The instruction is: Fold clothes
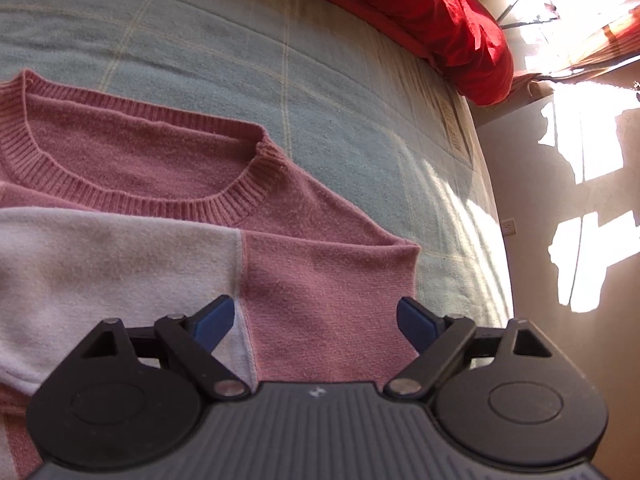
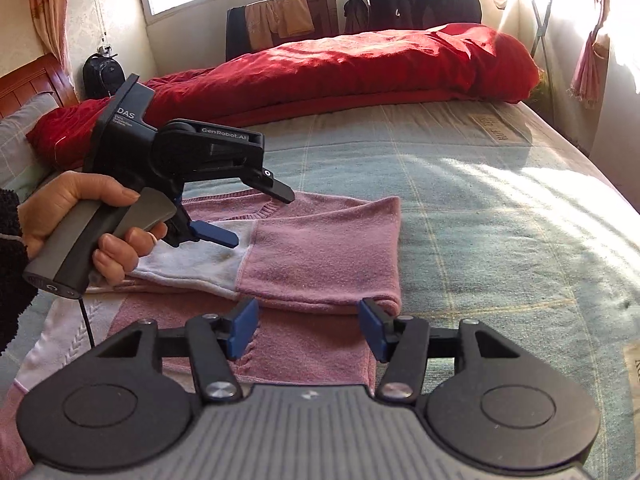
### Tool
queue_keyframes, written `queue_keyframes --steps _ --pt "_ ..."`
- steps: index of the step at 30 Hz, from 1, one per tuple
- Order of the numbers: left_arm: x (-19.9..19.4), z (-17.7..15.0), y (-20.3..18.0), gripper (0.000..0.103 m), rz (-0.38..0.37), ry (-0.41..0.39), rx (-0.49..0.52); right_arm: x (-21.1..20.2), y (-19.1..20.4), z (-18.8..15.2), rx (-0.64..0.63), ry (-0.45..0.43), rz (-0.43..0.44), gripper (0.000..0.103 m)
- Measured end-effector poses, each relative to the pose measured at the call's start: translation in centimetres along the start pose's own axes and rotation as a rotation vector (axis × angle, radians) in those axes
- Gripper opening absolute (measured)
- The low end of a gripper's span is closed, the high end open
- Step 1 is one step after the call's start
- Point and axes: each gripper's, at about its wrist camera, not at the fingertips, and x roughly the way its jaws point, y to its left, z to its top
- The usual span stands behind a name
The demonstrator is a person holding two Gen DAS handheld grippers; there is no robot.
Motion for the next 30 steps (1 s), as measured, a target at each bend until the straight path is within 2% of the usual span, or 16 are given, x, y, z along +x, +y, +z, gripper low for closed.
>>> queue_keyframes --steps 3,6,9,12,16,18,22,25,28,30 --pt "-4.4 -0.3 -1.6 0.089 0.037 -0.020 0.056 -1.6 0.2 0.8 0.020 -0.020 0.013 0.064" --pt "-8.6 -1.8 -3.1 0.089 0.153 -0.028 0.162 -3.2 0.9 1.2 0.031 -0.035 0.027 0.066" --pt "-11.4 -4.6 -3.3 0.089 0.233 -0.018 0.238 -4.3 1.9 0.7 0.042 -0.015 0.038 0.068" --pt "-13.3 -8.1 -2.4 0.090 0.261 -0.026 0.299 -4.9 3.0 -0.2 0.033 0.013 0.048 0.069" --pt "-13.9 -13.1 -0.5 0.090 0.291 -0.058 0.376 -4.0 4.6 -2.6 -0.056 0.039 -0.001 0.070" --pt "-13.7 -16.0 0.7 0.090 0.337 -0.074 0.410 -2.7 5.3 -4.5 -0.113 0.069 -0.049 0.070" --pt "-13.4 -21.1 2.8 0.089 0.433 -0.101 0.493 -1.2 6.4 -8.1 -0.177 0.163 -0.010 0.070" --pt "-13.5 -24.1 4.2 0.090 0.459 -0.078 0.505 -1.3 7.3 -10.1 -0.215 0.194 0.047 0.070" --pt "-13.6 -27.0 5.5 0.090 0.483 -0.059 0.519 -0.8 8.2 -11.8 -0.269 0.238 0.052 0.072" --pt "-13.3 -28.4 5.7 0.090 0.507 -0.048 0.571 -0.5 8.7 -12.8 -0.326 0.260 0.045 0.074"
